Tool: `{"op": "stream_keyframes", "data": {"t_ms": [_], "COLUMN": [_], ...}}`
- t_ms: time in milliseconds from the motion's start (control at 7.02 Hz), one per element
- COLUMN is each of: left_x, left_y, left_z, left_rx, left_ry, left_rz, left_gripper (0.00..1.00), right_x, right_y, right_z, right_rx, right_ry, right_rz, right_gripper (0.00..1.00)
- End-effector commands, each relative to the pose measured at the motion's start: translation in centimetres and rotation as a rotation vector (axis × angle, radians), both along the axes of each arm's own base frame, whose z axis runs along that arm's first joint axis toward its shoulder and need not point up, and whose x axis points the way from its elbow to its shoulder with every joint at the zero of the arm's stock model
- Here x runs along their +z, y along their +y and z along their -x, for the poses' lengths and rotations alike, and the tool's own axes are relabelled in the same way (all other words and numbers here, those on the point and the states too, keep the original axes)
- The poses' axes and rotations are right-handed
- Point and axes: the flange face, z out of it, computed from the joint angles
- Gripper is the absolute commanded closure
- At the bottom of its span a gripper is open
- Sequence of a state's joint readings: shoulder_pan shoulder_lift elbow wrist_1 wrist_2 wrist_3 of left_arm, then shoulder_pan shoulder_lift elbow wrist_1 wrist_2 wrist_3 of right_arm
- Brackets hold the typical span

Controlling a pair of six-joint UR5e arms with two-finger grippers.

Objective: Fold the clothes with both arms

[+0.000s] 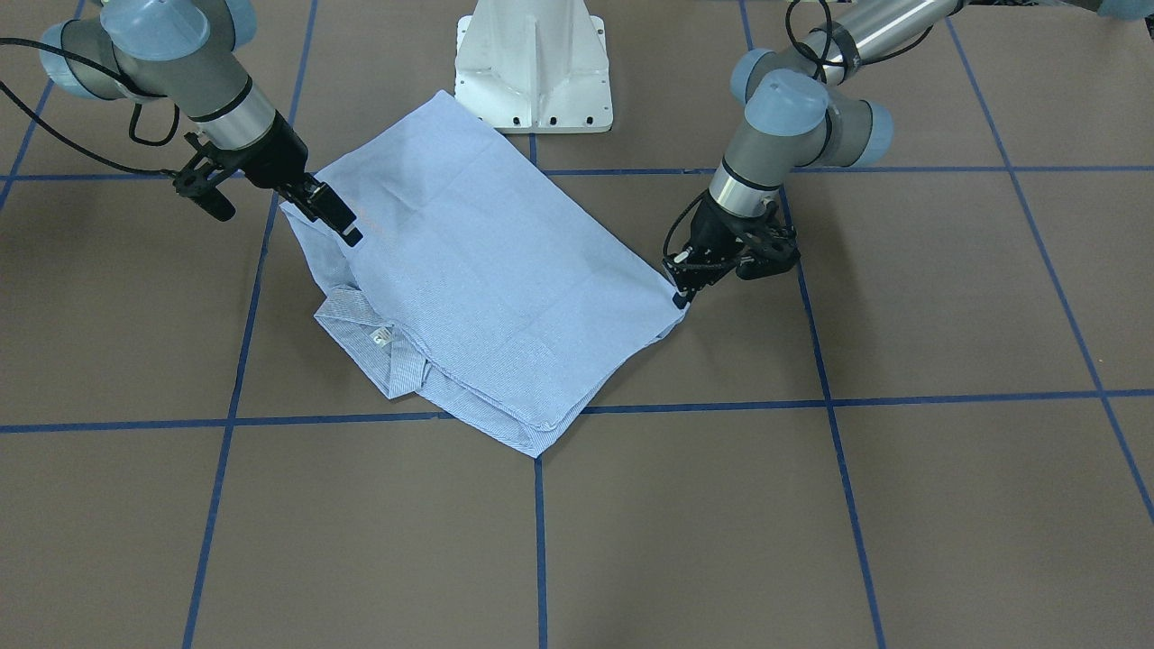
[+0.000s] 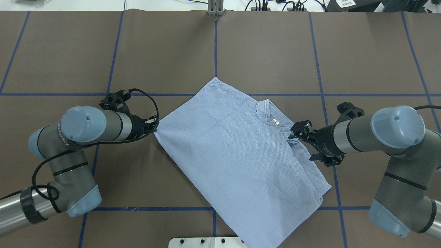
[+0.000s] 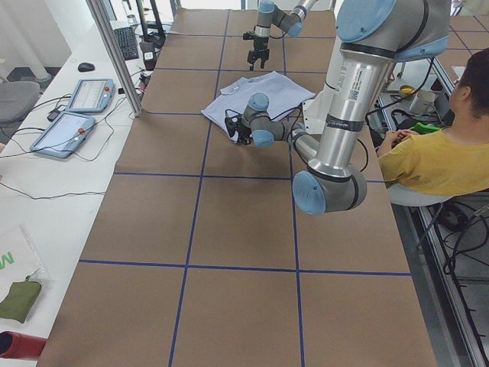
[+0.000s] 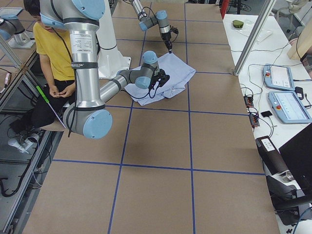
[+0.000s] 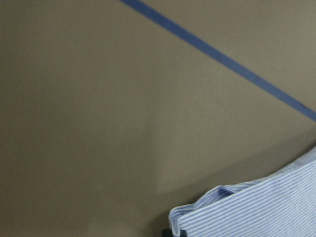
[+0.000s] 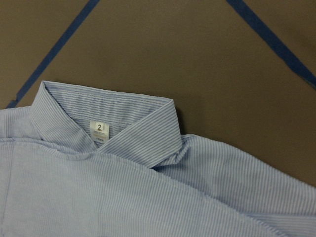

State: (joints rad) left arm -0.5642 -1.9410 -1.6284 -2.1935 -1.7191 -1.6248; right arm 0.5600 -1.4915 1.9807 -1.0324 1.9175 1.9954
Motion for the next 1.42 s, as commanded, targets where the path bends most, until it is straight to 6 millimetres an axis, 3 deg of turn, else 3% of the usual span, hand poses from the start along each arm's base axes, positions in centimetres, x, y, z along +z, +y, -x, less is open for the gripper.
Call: {"op": "stream_keyframes", "data": {"t_ms": [0,285,427,570,712,855,997,1140,1282], "left_x": [0.5,-0.5,-1.6,-1.7,-2.5,-4.3,-4.2,-2.4,-2.0], "left_y": [-12.4,-21.0,-22.7,-22.8,-22.7,-22.2,-20.2,-18.0,-16.8], "left_z": [0.8,-1.5,-0.4,-0.3,-0.3,0.7,2.6,5.3,7.2], "left_rx": [-0.081,-0.138,-0.142,-0.140,-0.131,-0.136,-0.094,-0.078,-0.087], "left_ry": [-0.106,-0.109,-0.125,-0.128,-0.118,-0.090,-0.047,-0.031,-0.021], "left_rz": [-0.058,-0.128,-0.165,-0.172,-0.187,-0.207,-0.203,-0.204,-0.214], "left_gripper": [1.00,1.00,1.00,0.34,0.01,0.01,0.01,0.01,0.01], "right_x": [0.4,0.3,-0.2,-1.5,-2.2,-3.0,-4.5,-4.8,-4.6], "right_y": [0.0,-0.2,-0.8,-0.6,-0.1,1.4,3.9,6.1,8.5], "right_z": [0.2,0.1,0.3,1.2,2.2,4.1,7.2,8.8,10.6], "right_rx": [-0.001,0.015,0.064,0.065,0.059,0.087,0.134,0.172,0.203], "right_ry": [0.007,0.011,0.018,0.001,-0.010,-0.001,-0.016,-0.037,-0.033], "right_rz": [0.002,-0.008,-0.042,-0.060,-0.068,-0.110,-0.113,-0.059,-0.033], "right_gripper": [0.00,0.00,0.00,0.00,0.00,0.00,0.00,0.00,0.00]}}
